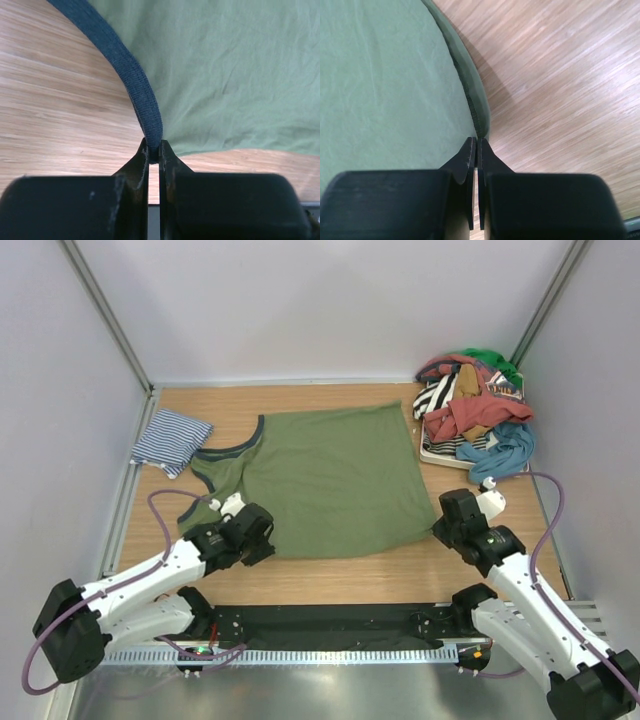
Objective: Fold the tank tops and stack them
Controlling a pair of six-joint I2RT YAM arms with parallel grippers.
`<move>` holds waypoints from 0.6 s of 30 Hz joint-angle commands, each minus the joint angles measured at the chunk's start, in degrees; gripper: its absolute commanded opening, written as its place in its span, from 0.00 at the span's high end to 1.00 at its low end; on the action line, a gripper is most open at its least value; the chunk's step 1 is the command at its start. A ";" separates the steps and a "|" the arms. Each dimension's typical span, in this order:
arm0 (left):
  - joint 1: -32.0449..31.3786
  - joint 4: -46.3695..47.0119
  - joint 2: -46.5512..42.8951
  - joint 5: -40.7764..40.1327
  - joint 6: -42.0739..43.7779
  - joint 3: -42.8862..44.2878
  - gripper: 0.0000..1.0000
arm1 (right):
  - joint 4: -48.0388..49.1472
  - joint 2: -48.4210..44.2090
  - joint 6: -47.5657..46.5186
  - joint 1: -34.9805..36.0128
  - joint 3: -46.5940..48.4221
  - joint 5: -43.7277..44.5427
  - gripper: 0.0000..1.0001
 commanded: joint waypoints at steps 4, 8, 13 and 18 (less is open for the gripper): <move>0.75 -5.56 2.88 -6.66 0.17 6.94 1.00 | 2.11 3.89 -4.36 0.10 6.12 7.24 0.99; 5.84 -4.77 4.63 -3.85 3.86 9.49 1.00 | 5.71 10.30 -6.82 -0.07 9.20 7.24 0.99; 13.31 -4.25 7.18 -2.00 8.60 13.18 1.00 | 10.19 19.78 -8.40 -1.56 14.03 6.63 0.99; 18.67 -3.19 11.66 0.20 11.77 17.84 1.00 | 13.88 28.14 -9.98 -4.11 19.65 4.87 0.99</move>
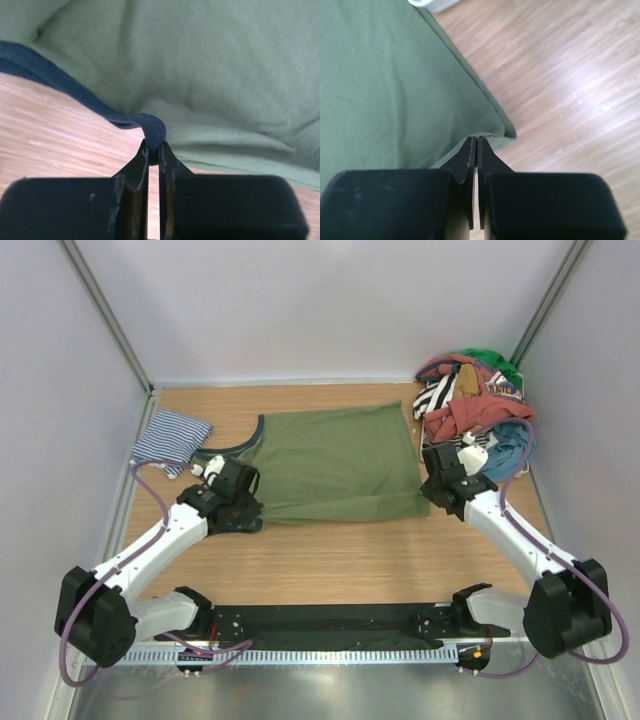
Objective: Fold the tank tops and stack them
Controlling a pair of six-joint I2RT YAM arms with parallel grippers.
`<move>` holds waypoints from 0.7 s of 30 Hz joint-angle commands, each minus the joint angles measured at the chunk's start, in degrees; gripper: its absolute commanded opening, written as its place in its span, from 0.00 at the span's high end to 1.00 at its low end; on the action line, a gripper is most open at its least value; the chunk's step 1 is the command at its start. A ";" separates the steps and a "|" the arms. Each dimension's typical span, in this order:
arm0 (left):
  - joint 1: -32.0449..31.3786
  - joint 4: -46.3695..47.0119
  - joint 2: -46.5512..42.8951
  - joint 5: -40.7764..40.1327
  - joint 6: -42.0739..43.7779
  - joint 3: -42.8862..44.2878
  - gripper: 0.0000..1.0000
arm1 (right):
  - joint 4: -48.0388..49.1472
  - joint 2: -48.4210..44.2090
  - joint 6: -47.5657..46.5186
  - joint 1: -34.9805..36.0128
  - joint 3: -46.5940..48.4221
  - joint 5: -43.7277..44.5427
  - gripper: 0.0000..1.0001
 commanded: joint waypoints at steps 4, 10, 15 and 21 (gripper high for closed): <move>4.48 1.40 6.61 1.45 5.42 7.32 1.00 | 5.43 9.51 -2.86 -2.13 9.43 0.41 0.99; 7.74 3.25 13.03 5.49 7.53 10.84 1.00 | 6.93 15.93 -3.66 -3.18 14.97 0.93 0.99; 10.11 3.60 16.64 6.63 9.02 13.22 1.00 | 6.49 20.77 -4.27 -4.50 19.54 1.64 0.99; 11.25 3.08 22.70 6.99 11.22 17.78 1.00 | 7.37 26.39 -5.06 -5.82 23.14 0.32 0.99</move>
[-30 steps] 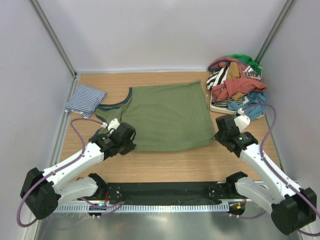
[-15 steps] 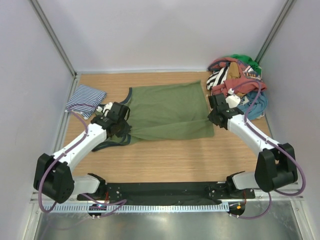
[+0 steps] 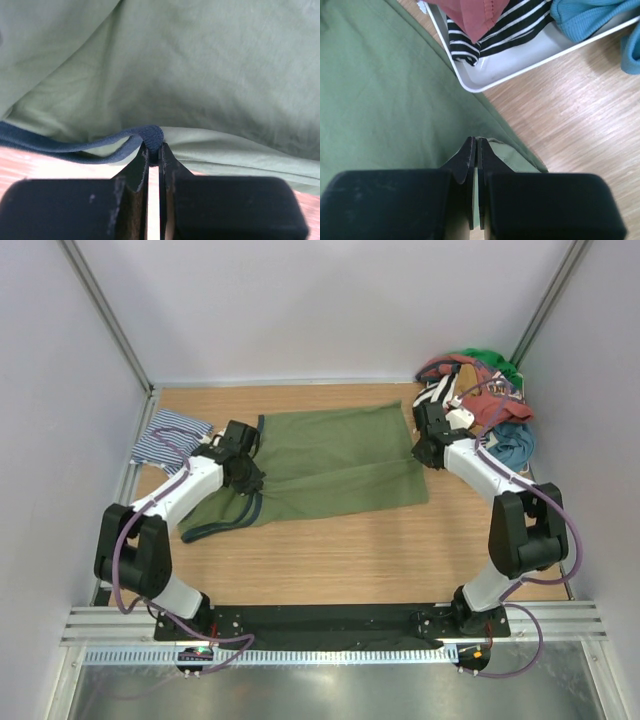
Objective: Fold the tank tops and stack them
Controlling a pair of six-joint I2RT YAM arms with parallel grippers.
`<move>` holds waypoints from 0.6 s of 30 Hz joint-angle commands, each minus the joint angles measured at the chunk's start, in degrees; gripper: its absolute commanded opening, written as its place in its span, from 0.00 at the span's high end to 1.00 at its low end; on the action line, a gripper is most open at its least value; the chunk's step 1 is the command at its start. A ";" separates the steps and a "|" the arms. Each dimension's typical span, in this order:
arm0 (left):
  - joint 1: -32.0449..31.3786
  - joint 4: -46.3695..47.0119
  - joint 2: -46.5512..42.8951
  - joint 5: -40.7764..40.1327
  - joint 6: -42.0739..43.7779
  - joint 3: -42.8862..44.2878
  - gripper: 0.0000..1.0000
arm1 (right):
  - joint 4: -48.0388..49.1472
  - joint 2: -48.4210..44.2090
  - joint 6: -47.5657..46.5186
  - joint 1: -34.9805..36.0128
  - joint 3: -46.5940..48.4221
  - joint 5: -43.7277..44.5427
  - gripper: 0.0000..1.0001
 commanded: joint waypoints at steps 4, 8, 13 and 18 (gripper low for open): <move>2.32 0.67 6.58 0.63 3.84 6.78 1.00 | 2.32 5.76 -0.80 -1.12 6.30 0.65 0.99; 3.90 0.40 9.05 0.19 4.72 8.29 1.00 | 2.58 9.19 -0.27 -1.04 9.20 0.21 0.99; 4.52 0.67 12.92 1.50 6.92 11.01 0.93 | 2.32 12.54 0.26 -1.21 12.55 1.08 0.96; 4.61 -1.79 14.52 2.65 9.91 14.78 0.75 | 1.70 11.94 -2.55 -1.21 14.14 -0.14 0.49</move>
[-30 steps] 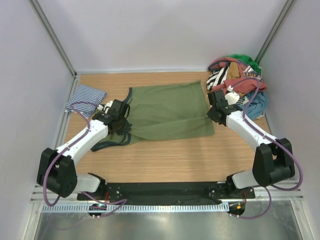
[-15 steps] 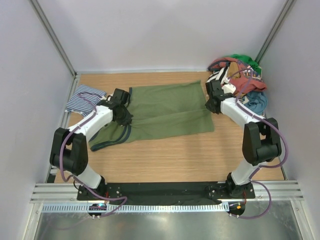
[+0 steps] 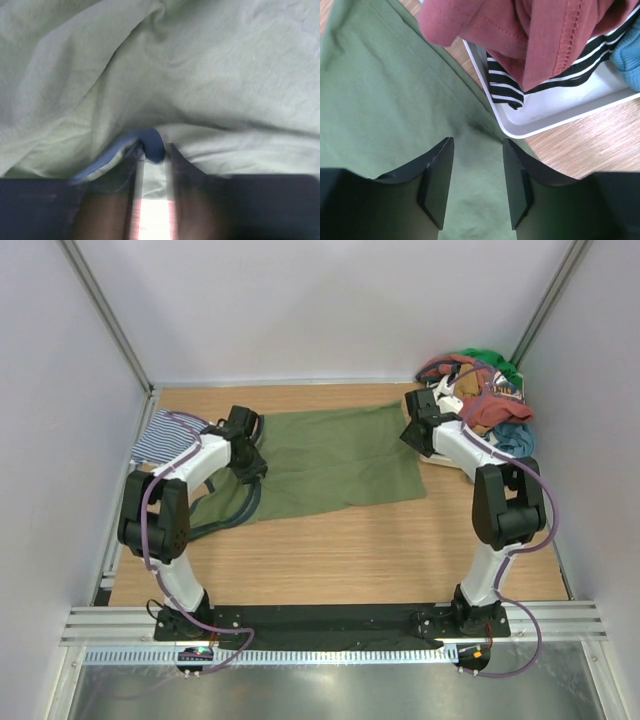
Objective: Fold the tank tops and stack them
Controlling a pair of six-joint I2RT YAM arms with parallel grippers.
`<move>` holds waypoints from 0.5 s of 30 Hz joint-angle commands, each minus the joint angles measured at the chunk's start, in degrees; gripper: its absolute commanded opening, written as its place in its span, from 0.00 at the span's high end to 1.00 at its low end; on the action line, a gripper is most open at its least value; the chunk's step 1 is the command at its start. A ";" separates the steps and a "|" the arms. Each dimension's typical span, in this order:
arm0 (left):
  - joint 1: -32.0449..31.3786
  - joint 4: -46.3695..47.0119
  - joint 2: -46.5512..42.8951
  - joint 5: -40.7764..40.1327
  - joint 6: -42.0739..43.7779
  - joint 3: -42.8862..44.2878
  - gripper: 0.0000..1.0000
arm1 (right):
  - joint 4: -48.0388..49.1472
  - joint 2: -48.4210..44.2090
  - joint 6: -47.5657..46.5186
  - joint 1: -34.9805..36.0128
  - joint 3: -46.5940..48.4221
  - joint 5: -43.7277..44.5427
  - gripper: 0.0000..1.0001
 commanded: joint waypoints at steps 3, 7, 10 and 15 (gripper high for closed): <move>0.58 -2.51 -5.16 -1.54 4.23 2.20 0.33 | 2.87 -8.27 -2.80 -0.32 -2.90 0.27 0.39; 0.59 -4.00 -11.58 -1.83 5.81 0.18 0.27 | 4.37 -16.73 -4.82 -0.32 -11.77 -2.79 0.37; 0.24 -3.66 -16.85 1.67 7.04 -2.80 0.26 | 7.08 -23.13 -5.00 -0.32 -20.21 -5.44 0.38; -2.57 -1.82 -24.77 4.94 7.31 -12.20 0.24 | 10.34 -28.08 -4.65 -0.23 -30.15 -9.40 0.39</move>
